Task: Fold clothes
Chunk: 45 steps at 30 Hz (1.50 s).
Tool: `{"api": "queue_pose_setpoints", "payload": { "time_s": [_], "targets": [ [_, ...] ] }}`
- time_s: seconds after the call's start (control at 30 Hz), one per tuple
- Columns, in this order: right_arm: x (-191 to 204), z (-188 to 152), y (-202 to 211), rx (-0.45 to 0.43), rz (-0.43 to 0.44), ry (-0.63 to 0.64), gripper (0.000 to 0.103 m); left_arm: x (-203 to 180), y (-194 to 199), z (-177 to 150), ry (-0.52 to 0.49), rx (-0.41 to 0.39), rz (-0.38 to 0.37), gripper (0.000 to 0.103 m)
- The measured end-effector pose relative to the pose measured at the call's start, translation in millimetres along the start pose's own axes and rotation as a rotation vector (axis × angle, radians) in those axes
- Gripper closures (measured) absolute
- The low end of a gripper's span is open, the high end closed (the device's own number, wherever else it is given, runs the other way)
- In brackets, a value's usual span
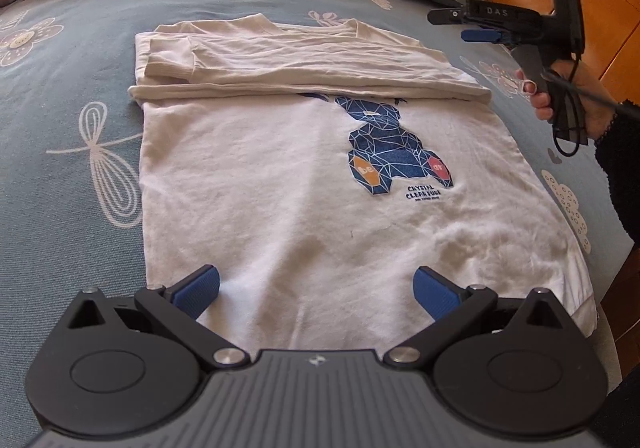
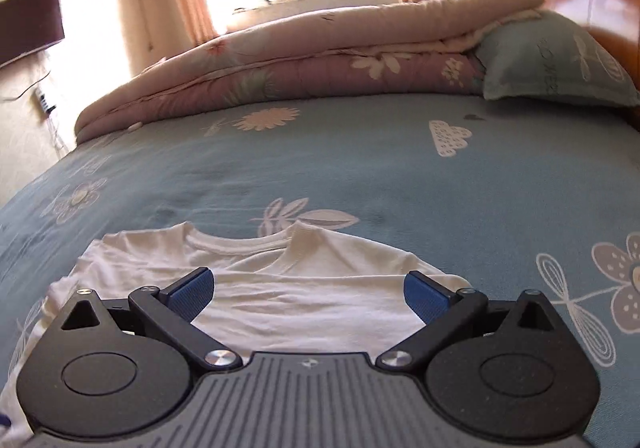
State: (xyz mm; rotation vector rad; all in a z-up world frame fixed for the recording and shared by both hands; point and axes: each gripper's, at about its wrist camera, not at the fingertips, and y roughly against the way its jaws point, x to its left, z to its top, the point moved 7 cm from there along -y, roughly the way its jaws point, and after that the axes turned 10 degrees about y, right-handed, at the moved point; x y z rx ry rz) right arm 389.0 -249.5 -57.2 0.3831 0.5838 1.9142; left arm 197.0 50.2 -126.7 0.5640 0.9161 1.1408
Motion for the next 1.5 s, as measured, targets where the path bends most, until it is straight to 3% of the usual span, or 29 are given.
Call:
{"api": "queue_pose_setpoints", "payload": {
  "time_s": [0.03,0.17,0.27,0.3,0.37,0.5,0.57,0.67,0.8,0.97,1.07,1.2,1.33,1.5],
  "targets": [
    [8,-2,3,0.002,0.006,0.046,0.0,0,1,0,0.002,-0.001,0.003,0.001],
    [16,-19,-19,0.065,-0.022,0.002,0.0,-1,2,-5,0.02,-0.005,0.029,0.001],
    [18,-45,-35,0.152,-0.099,-0.02,0.0,0,4,-9,0.037,-0.005,0.043,0.001],
    [23,-54,-35,0.161,-0.113,0.033,0.0,1,4,-11,0.037,-0.001,0.043,0.001],
    [34,-60,-26,0.164,-0.143,0.137,0.0,-1,6,-12,0.009,0.002,0.049,0.001],
    [47,-56,13,0.178,-0.098,0.137,0.0,-9,10,-6,-0.052,-0.006,0.052,0.001],
    [56,-60,37,0.155,-0.077,0.167,0.0,-11,12,4,-0.081,-0.021,0.05,0.001],
    [66,-86,56,0.196,-0.053,0.189,0.0,-15,12,25,-0.131,-0.038,0.052,0.001],
    [76,-119,65,0.242,-0.048,0.196,0.0,-33,-3,77,-0.191,-0.091,0.018,0.001],
    [77,-131,67,0.224,-0.06,0.131,0.0,-67,-58,143,-0.203,-0.133,-0.073,0.001],
    [78,-138,68,0.214,-0.067,0.094,0.0,-73,-102,164,-0.162,-0.12,-0.059,0.001],
    [76,-139,69,0.199,-0.062,0.093,0.0,-64,-130,151,-0.056,-0.044,-0.097,0.001],
    [76,-140,69,0.175,-0.07,0.087,0.0,-64,-116,118,-0.167,-0.073,-0.11,0.001],
    [76,-141,69,0.166,-0.076,0.081,0.0,-72,-102,133,-0.197,-0.058,-0.127,0.001]
  ]
}}
